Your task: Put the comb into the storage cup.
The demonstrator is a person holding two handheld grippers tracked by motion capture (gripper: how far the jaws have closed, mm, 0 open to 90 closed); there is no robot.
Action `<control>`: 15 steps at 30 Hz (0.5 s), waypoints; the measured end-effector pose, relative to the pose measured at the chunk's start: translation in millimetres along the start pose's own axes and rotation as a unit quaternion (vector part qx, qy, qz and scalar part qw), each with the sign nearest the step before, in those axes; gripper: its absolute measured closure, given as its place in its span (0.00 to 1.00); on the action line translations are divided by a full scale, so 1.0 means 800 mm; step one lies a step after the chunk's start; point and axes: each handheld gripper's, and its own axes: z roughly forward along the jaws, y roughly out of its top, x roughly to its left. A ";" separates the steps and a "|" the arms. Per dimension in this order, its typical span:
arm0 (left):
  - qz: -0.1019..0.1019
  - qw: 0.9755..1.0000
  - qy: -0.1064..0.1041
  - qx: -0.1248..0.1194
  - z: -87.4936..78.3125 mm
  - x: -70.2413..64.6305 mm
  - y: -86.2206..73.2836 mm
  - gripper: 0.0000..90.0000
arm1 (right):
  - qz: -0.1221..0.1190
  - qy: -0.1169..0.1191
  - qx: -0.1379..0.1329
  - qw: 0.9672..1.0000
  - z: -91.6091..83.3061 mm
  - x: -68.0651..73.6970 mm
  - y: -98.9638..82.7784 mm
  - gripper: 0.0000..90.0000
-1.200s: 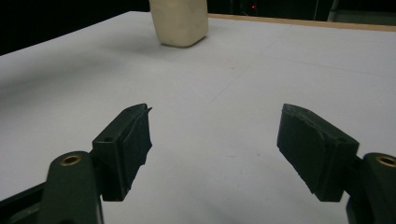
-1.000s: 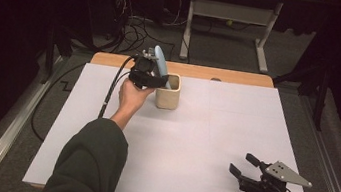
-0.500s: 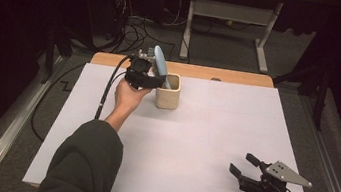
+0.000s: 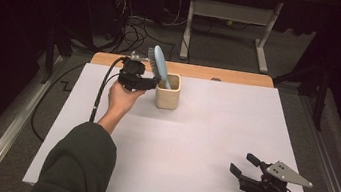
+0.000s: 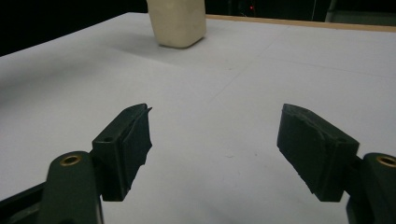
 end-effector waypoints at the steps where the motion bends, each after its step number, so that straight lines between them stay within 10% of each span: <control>1: 0.000 1.000 -0.001 0.001 -0.001 0.000 0.000 0.37 | 0.000 0.000 0.000 1.000 0.000 0.000 0.000 0.29; 15: 0.004 1.000 -0.005 0.000 -0.010 0.003 -0.002 0.37 | 0.001 -0.001 -0.001 1.000 -0.001 -0.001 0.000 0.29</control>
